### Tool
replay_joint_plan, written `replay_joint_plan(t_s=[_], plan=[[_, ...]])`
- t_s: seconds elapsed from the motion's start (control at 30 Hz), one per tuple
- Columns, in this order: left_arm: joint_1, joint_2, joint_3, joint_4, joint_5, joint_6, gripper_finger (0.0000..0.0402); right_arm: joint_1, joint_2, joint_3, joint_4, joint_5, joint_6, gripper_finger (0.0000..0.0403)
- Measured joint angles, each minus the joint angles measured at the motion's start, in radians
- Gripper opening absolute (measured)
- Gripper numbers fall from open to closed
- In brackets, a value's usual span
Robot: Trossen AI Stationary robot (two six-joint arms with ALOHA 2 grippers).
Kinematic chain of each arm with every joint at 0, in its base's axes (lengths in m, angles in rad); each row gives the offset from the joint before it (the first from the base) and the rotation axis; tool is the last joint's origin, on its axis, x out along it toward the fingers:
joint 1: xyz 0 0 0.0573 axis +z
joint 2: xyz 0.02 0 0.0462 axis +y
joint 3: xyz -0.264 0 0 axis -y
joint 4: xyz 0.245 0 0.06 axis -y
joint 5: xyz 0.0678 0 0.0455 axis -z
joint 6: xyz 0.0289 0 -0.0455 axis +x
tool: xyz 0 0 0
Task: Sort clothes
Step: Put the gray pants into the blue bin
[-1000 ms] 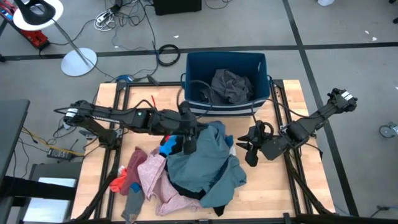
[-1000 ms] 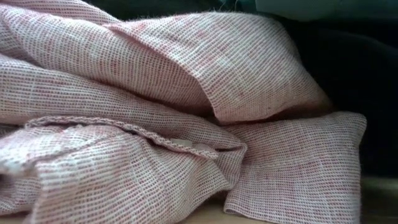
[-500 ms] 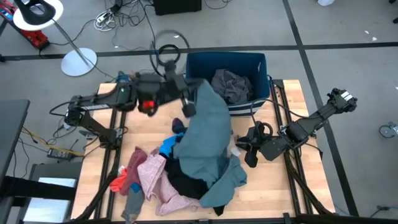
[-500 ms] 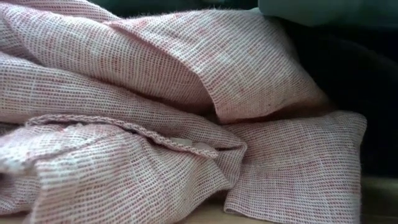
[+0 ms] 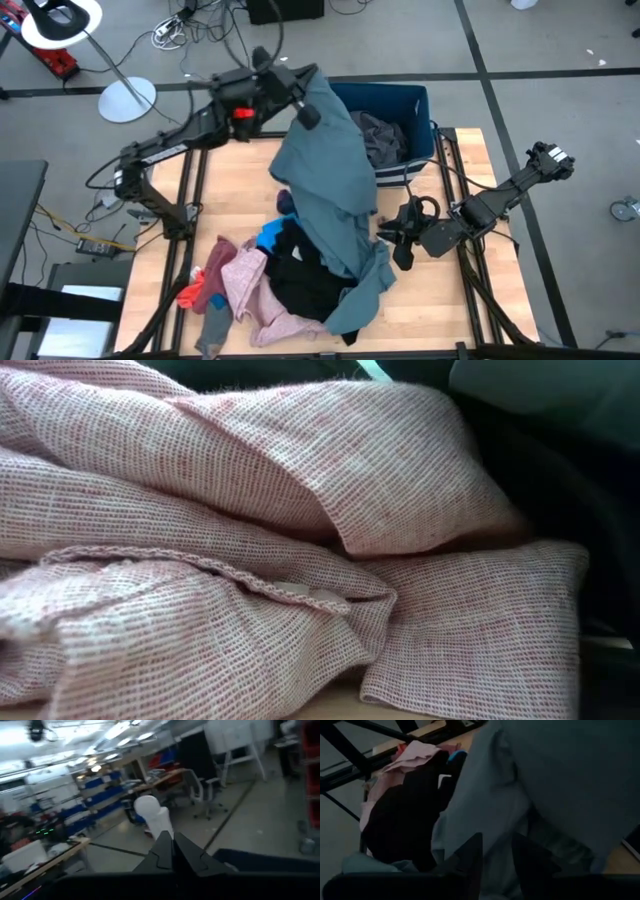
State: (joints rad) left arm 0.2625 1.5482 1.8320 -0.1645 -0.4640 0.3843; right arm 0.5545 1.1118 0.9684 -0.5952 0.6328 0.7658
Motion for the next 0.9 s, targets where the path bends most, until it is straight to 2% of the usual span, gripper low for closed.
replay_joint_plan(t_s=[0.1,0.2,0.53,0.7,0.9], plan=[[0.020,0.047,0.000,0.005,0.100,-0.003,0.0000,0.000,0.000,0.000,0.004,0.000,0.000,0.0105],[0.026,0.104,0.000,0.018,0.142,-0.010,0.0000,0.000,0.000,0.000,0.014,0.000,0.003,0.0105],[0.031,0.244,-0.001,0.006,0.106,-0.011,0.0019,-0.002,0.000,0.000,0.019,0.001,0.177,0.0105],[0.034,0.259,-0.002,-0.049,0.103,-0.076,0.0060,-0.002,0.000,0.000,0.019,0.001,0.253,0.0105],[0.060,0.259,-0.002,-0.196,0.102,-0.182,0.0142,-0.002,0.000,0.000,0.024,0.042,0.291,0.0105]])
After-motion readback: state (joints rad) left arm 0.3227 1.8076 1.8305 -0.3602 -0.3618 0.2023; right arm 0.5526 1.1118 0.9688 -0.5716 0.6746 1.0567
